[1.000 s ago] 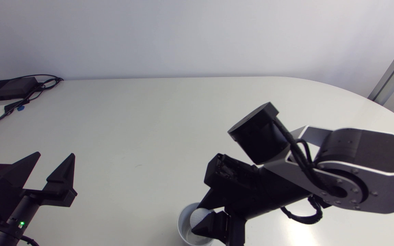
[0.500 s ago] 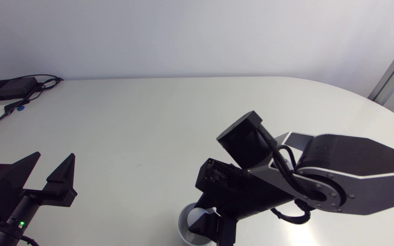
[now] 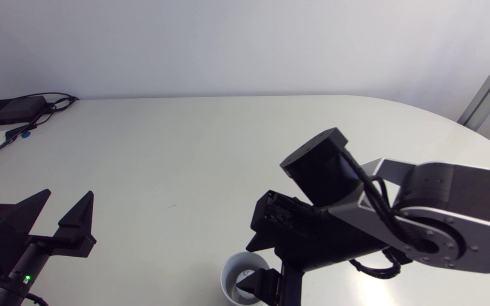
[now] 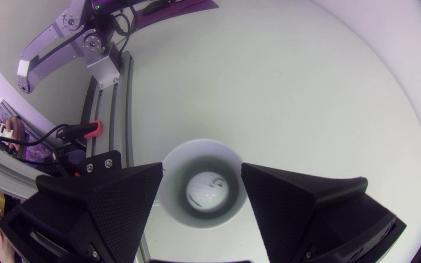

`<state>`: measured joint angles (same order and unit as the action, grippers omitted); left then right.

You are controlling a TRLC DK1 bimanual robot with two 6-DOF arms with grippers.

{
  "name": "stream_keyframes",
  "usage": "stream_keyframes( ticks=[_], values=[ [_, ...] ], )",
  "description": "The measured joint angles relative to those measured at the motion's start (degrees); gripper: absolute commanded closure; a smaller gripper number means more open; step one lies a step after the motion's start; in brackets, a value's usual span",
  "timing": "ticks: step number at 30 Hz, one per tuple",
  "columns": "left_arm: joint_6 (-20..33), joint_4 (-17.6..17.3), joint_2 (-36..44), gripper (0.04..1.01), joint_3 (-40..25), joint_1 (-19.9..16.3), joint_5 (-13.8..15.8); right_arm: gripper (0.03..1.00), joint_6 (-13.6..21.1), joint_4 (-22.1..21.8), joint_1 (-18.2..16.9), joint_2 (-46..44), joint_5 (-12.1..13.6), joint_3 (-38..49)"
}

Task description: Pick up the white golf ball from the table and place it into the cup.

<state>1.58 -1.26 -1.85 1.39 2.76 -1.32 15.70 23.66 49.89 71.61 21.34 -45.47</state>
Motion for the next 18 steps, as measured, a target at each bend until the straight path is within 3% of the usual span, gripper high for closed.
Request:
stream_keyframes(
  ticks=[3, 6, 11, 14, 18],
  values=[
    [0.0, 0.0, 0.0, 0.052, 0.0, 0.0, 0.0, 0.197, 0.0, 2.0, -1.2, -4.0, -0.2, 0.0],
    [0.0, 0.0, 0.0, 0.052, 0.0, 0.0, 0.0, 0.175, 0.0, 3.1, -4.9, -8.6, -0.2, -0.3],
    [0.0, 0.0, 0.0, 0.052, 0.0, 0.0, 0.0, 0.167, 0.0, 2.4, -15.9, -14.7, 0.8, -0.9],
    [0.0, 0.0, 0.0, 0.052, 0.0, 0.0, 0.0, 0.166, 0.0, -2.4, -23.3, -15.9, 0.8, -0.4],
    [0.0, 0.0, 0.0, 0.052, 0.0, 0.0, 0.0, 0.084, 0.0, -11.4, -31.9, -15.5, 0.2, 3.7]
  ],
)
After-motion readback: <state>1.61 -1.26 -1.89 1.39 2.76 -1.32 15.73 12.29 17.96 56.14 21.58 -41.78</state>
